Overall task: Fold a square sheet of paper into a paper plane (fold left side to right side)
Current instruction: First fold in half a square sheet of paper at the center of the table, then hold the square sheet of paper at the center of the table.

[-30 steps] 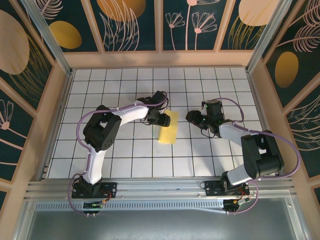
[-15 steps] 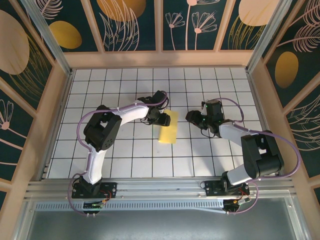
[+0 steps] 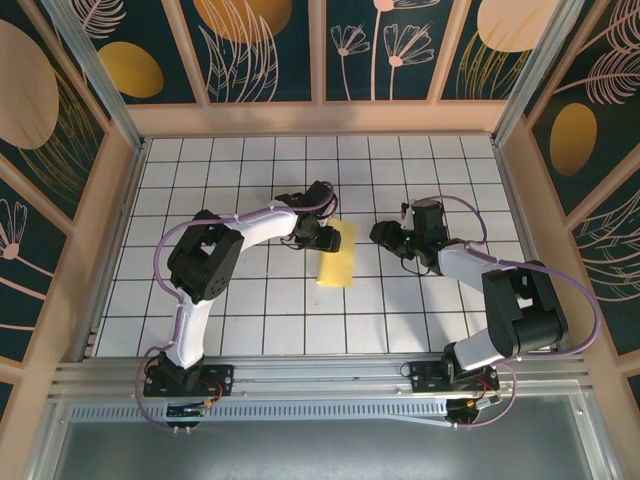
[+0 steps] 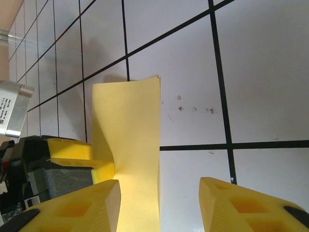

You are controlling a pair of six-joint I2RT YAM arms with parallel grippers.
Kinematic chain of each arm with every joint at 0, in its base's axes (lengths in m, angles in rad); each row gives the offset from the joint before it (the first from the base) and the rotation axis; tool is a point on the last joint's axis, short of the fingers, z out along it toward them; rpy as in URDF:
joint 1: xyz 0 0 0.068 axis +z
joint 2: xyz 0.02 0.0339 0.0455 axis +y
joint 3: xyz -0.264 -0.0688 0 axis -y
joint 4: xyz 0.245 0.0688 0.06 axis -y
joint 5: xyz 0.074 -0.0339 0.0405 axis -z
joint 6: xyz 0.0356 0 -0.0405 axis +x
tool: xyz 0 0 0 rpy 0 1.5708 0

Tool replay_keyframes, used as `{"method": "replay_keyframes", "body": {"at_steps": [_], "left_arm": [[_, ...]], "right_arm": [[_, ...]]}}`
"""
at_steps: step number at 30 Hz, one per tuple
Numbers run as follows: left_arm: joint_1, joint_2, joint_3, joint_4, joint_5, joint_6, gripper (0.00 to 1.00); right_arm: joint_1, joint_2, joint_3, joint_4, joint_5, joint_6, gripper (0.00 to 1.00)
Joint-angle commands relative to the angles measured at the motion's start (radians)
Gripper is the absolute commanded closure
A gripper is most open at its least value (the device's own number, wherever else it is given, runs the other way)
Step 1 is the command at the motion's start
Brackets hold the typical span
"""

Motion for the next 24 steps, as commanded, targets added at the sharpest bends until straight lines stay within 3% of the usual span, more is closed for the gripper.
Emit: {"method": "replay_keyframes", "body": {"at_steps": [1, 5, 13, 24], "left_arm": [[0.008, 0.081, -0.016, -0.009, -0.048, 0.0, 0.44], [0.007, 0.081, -0.014, -0.009, -0.048, -0.001, 0.44], [0.008, 0.08, -0.016, -0.01, -0.047, 0.0, 0.44], [0.007, 0.079, -0.016, -0.01, -0.049, 0.002, 0.44]], "right_arm": [[-0.001, 0.006, -0.003, 0.044, -0.038, 0.001, 0.53], [0.018, 0.047, 0.012, 0.084, -0.11, 0.025, 0.62], [0.103, 0.185, 0.053, 0.206, -0.181, 0.108, 0.91], [0.155, 0.297, 0.099, 0.155, -0.148, 0.096, 0.99]]}}
